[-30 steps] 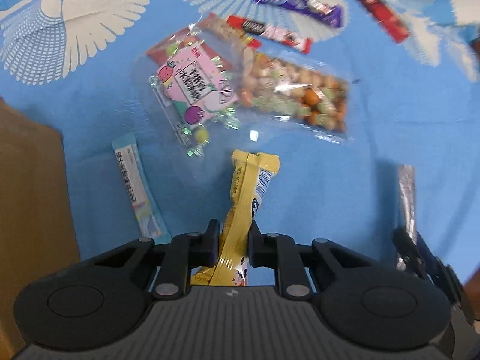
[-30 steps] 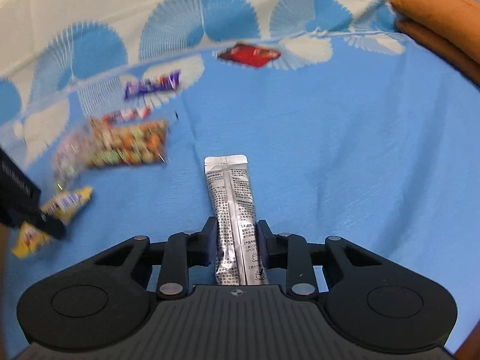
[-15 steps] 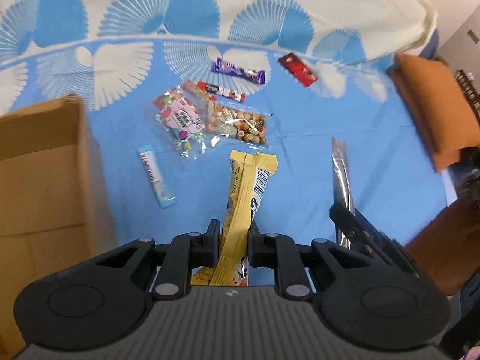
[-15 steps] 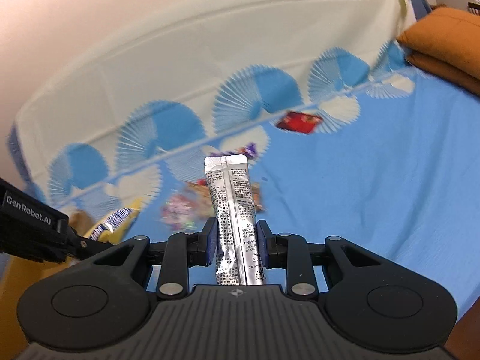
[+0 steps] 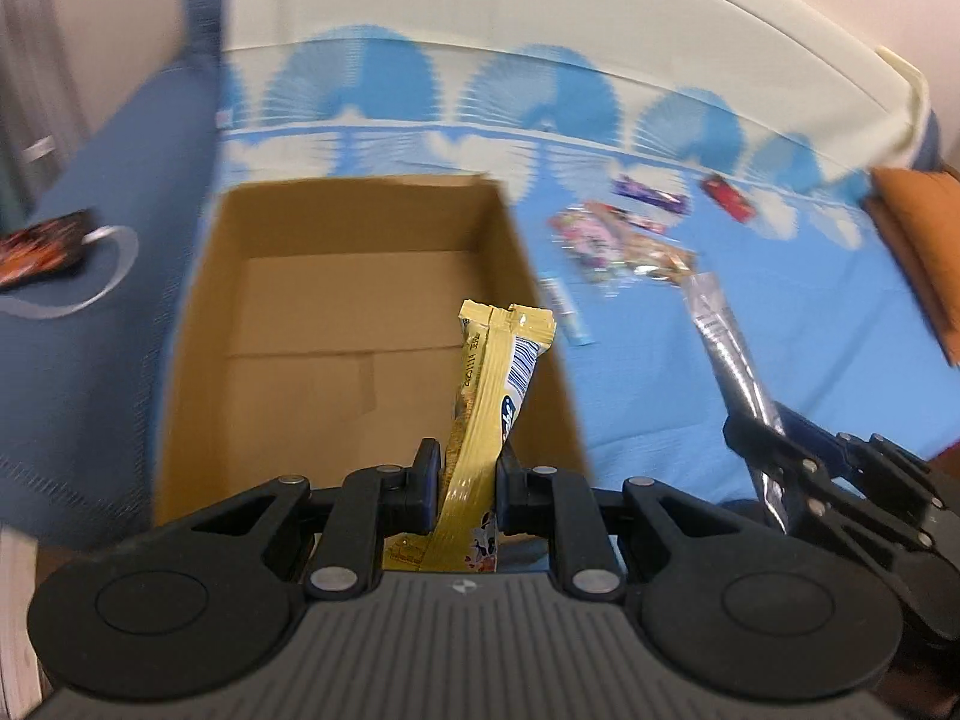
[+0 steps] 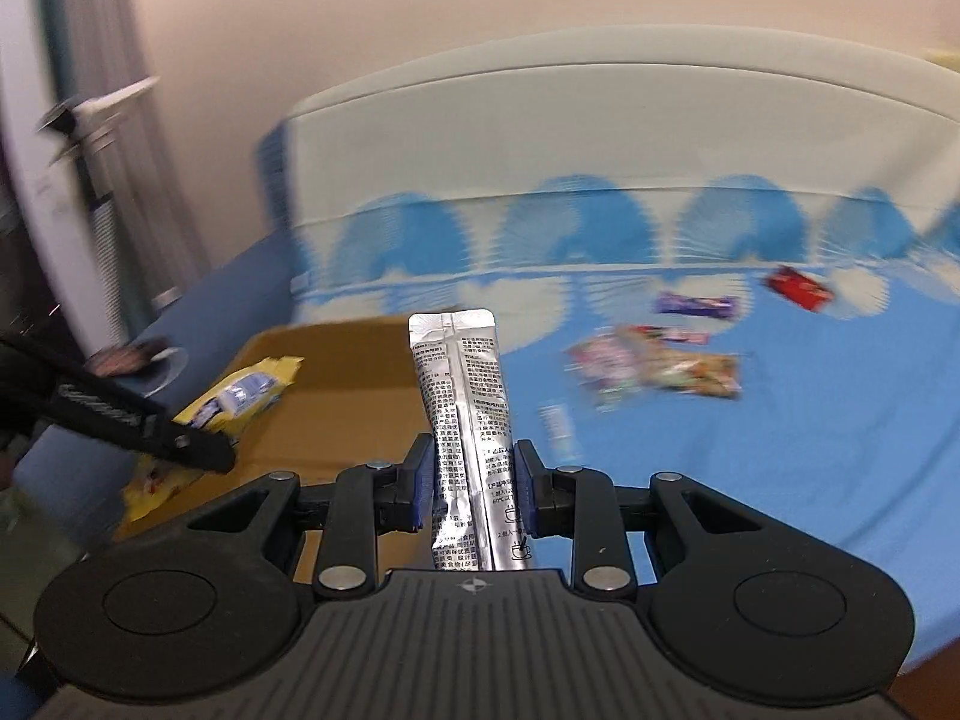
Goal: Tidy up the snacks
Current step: 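Carry the yellow bar and silver stick pack over the box with both tools, then open both tools to drop the yellow bar and silver pack into the box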
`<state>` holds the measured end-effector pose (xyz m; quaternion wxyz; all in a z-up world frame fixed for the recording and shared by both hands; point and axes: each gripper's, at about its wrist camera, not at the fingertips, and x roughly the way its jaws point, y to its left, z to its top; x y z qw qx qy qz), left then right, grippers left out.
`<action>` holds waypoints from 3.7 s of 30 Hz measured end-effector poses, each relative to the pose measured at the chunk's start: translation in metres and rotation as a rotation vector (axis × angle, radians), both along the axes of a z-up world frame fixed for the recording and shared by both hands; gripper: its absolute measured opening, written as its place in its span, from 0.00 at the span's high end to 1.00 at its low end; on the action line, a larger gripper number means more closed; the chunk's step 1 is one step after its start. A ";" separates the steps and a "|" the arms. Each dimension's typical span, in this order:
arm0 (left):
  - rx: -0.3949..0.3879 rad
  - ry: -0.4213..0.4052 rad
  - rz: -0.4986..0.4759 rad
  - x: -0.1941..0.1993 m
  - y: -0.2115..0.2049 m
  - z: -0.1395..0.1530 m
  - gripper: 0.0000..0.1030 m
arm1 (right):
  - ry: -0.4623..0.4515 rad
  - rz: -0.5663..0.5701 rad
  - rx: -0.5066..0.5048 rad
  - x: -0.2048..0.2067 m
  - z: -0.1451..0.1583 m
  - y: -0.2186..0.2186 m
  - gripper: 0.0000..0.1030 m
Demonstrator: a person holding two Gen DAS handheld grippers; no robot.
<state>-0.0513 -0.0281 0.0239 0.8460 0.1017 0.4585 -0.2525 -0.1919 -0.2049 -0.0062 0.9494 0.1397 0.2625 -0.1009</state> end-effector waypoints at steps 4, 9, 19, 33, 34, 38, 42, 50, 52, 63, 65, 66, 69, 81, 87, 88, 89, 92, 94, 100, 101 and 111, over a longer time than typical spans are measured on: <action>-0.020 -0.010 0.048 -0.009 0.045 0.001 0.81 | 0.010 0.112 -0.021 0.001 0.012 0.050 0.71; -0.043 -0.033 0.081 -0.016 0.078 0.000 0.81 | 0.034 0.172 -0.073 0.002 0.020 0.090 0.71; -0.090 -0.036 0.062 -0.026 0.091 0.000 0.81 | 0.060 0.172 -0.133 -0.003 0.026 0.115 0.71; -0.091 -0.037 0.055 -0.027 0.091 -0.002 0.81 | 0.070 0.174 -0.133 -0.002 0.025 0.114 0.71; -0.091 -0.037 0.055 -0.026 0.090 -0.002 0.81 | 0.070 0.174 -0.132 -0.002 0.025 0.113 0.71; -0.088 -0.037 0.054 -0.026 0.090 -0.002 0.81 | 0.070 0.176 -0.127 -0.002 0.024 0.113 0.71; -0.088 -0.037 0.054 -0.026 0.089 -0.002 0.81 | 0.070 0.171 -0.123 -0.001 0.023 0.112 0.71; -0.091 -0.034 0.050 -0.025 0.088 -0.003 0.81 | 0.075 0.171 -0.122 -0.001 0.022 0.113 0.71; -0.093 -0.031 0.052 -0.025 0.088 -0.004 0.81 | 0.078 0.169 -0.123 -0.001 0.022 0.113 0.71; -0.103 -0.013 0.092 -0.005 0.097 -0.006 0.81 | 0.094 0.145 -0.122 0.011 0.019 0.110 0.71; -0.103 -0.012 0.100 0.001 0.098 -0.005 0.81 | 0.098 0.139 -0.121 0.015 0.018 0.108 0.71; -0.105 -0.013 0.105 0.004 0.098 -0.005 0.81 | 0.098 0.135 -0.120 0.016 0.017 0.108 0.71; -0.110 -0.013 0.117 0.013 0.097 -0.005 0.81 | 0.096 0.126 -0.116 0.020 0.016 0.105 0.71; -0.110 0.031 0.136 0.051 0.087 -0.014 0.81 | 0.110 0.128 -0.081 0.055 0.007 0.094 0.71; -0.106 0.058 0.139 0.073 0.078 -0.022 0.81 | 0.137 0.133 -0.055 0.079 -0.004 0.086 0.71; -0.102 0.058 0.140 0.076 0.076 -0.023 0.81 | 0.141 0.134 -0.052 0.084 -0.005 0.084 0.71; -0.098 0.059 0.141 0.079 0.074 -0.024 0.81 | 0.146 0.136 -0.047 0.088 -0.007 0.083 0.71; -0.092 0.073 0.144 0.090 0.068 -0.030 0.81 | 0.157 0.140 -0.042 0.099 -0.011 0.081 0.71; -0.085 0.081 0.145 0.097 0.064 -0.034 0.81 | 0.166 0.141 -0.037 0.107 -0.014 0.079 0.71; -0.069 0.104 0.149 0.117 0.055 -0.049 0.81 | 0.198 0.148 -0.019 0.131 -0.026 0.072 0.71; -0.068 0.109 0.150 0.120 0.054 -0.051 0.81 | 0.203 0.148 -0.017 0.135 -0.027 0.071 0.71; -0.024 0.138 0.148 0.145 0.034 -0.079 0.81 | 0.234 0.137 0.004 0.164 -0.044 0.057 0.71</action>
